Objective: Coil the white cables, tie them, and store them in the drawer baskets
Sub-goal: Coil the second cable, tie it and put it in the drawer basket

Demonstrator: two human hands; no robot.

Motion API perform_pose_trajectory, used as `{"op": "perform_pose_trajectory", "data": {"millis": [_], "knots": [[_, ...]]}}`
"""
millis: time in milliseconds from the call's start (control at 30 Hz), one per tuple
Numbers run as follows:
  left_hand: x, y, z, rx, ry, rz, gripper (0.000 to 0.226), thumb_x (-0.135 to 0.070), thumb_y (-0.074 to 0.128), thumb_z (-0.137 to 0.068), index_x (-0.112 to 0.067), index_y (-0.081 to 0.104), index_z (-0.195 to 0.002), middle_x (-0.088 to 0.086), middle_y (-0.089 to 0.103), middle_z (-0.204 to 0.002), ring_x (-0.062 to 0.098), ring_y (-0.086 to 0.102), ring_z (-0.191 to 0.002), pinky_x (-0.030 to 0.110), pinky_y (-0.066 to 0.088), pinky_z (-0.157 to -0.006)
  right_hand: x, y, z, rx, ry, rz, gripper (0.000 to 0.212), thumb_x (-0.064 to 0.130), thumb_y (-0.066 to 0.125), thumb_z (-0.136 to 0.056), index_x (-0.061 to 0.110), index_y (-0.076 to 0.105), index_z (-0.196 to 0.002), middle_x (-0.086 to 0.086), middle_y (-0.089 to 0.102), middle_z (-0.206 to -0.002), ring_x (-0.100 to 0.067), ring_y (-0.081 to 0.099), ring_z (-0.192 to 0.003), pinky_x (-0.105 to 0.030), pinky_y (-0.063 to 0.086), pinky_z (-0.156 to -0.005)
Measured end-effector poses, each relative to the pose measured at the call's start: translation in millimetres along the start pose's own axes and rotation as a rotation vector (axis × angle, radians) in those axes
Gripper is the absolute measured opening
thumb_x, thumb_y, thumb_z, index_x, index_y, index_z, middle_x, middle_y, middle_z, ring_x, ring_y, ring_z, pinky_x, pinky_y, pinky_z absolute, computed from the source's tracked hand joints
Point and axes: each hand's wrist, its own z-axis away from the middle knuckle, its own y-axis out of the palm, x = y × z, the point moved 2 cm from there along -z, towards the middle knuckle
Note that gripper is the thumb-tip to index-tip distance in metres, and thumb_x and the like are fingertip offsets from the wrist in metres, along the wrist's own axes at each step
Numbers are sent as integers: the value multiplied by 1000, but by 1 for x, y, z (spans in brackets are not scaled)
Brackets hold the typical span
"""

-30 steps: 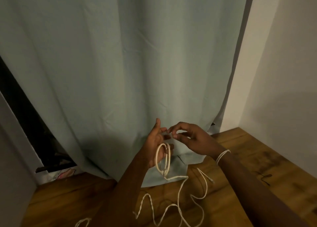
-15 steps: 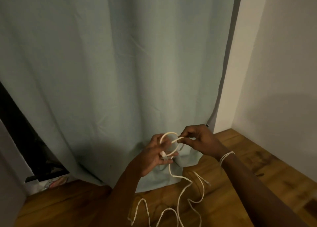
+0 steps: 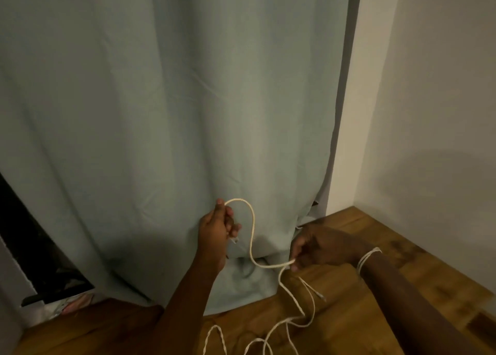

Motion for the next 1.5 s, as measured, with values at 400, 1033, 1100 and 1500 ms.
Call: {"op": "perform_pose_trajectory", "data": {"millis": [400, 1033, 1100, 1500], "knots": [[-10, 20, -6, 431, 335, -541, 26, -14, 42, -103, 1, 61, -113, 10, 71, -113, 11, 65, -110, 24, 47, -100, 54, -22, 26, -3, 35, 36, 17, 30, 68, -91, 17, 77, -98, 11, 72, -79, -4, 65, -72, -14, 50, -67], [-47, 74, 9, 549, 222, 37, 33, -27, 45, -100, -10, 62, -122, 4, 63, -129, 15, 56, -125, 31, 42, -97, 34, 44, -7, 235, 82, -799, 18, 22, 46, -104, 10, 60, -103, -10, 72, -92, -33, 66, -91, -47, 49, -94], [-35, 61, -2, 418, 436, -473, 36, -30, 46, -100, -22, 55, -134, -8, 66, -108, -5, 61, -100, 18, 46, -85, 38, 32, 3, 250, 153, -755, 22, 24, 50, -103, 7, 62, -106, -13, 70, -89, -27, 66, -84, -43, 52, -91], [-8, 67, 34, 923, -213, -221, 50, -41, 35, -99, 0, 62, -89, -1, 45, -39, 10, 45, -34, 44, 52, -84, 34, -99, 14, -395, -36, -231, 13, 16, 71, -88, 5, 78, -90, -7, 75, -81, -18, 68, -73, -28, 56, -69]]}}
